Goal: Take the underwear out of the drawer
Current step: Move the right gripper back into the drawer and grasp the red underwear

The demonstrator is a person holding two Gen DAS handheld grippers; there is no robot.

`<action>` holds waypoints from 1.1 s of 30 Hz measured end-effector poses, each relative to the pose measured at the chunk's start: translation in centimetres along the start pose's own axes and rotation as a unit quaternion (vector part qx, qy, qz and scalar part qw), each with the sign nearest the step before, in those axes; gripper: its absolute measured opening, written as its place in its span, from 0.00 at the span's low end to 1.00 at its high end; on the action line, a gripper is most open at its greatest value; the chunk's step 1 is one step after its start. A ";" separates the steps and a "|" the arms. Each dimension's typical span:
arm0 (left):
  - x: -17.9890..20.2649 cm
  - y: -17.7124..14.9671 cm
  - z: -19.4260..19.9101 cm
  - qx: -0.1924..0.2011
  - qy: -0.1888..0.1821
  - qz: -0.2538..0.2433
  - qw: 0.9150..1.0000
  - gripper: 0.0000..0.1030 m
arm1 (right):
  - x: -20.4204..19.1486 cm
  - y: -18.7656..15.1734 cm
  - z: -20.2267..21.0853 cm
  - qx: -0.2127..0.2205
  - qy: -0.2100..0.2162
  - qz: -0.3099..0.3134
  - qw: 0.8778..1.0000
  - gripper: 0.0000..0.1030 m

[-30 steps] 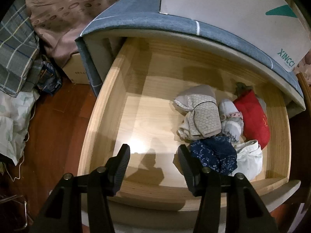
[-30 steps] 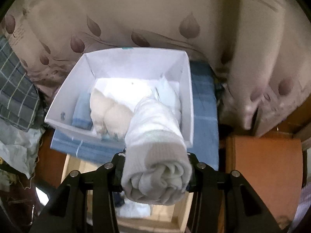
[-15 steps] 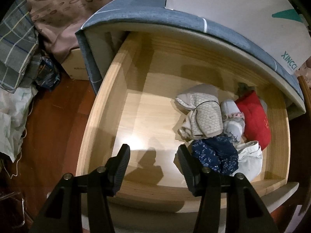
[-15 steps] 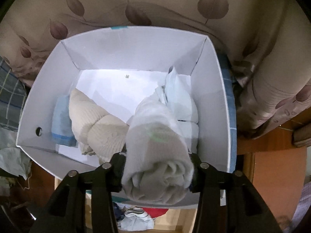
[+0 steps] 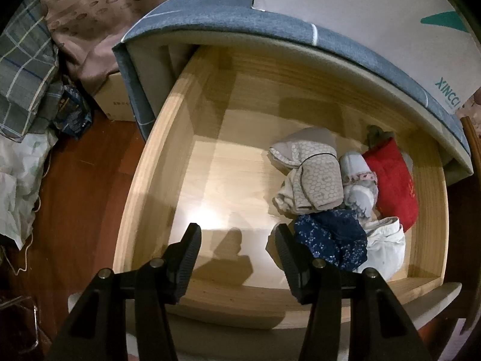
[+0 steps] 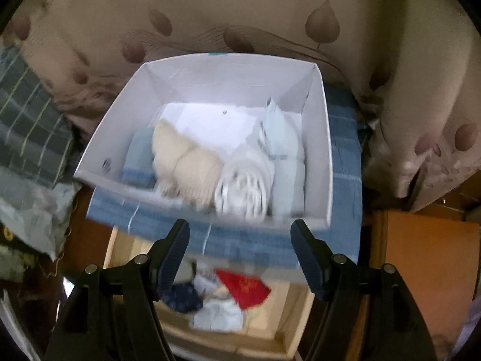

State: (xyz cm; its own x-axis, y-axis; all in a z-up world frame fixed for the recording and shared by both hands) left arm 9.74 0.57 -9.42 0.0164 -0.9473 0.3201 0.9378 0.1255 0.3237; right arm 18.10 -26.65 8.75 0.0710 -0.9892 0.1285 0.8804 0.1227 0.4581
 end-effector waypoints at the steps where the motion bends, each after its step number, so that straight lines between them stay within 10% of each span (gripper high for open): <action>1: 0.1 0.0 0.0 0.001 0.000 0.000 1.000 0.51 | 0.2 -0.9 0.4 0.001 0.003 0.004 1.000 0.65; 14: -0.3 -0.2 0.4 0.006 0.005 0.006 1.000 0.51 | -1.8 -11.8 -7.6 -0.091 0.025 0.070 0.993 0.53; 33: -0.5 -0.2 0.0 -0.002 0.000 0.013 1.000 0.51 | -5.6 -12.7 -17.7 -0.104 -0.019 0.114 0.988 0.53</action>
State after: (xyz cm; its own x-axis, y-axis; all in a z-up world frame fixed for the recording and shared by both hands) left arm 9.54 1.04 -9.60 0.0404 -0.9436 0.3287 0.9382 0.1490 0.3124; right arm 14.84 -24.07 -13.38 0.2635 -0.9338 0.2421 0.9214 0.3179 0.2235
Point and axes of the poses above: each gripper's, at about its wrist camera, not at the fingertips, and z roughly against the way its jaws point, x to its right, y to its top, the point moved 1 cm from there along -z, roughly the way its jaws point, and after that the axes turned 15 degrees about -y, right-handed, at the moved point
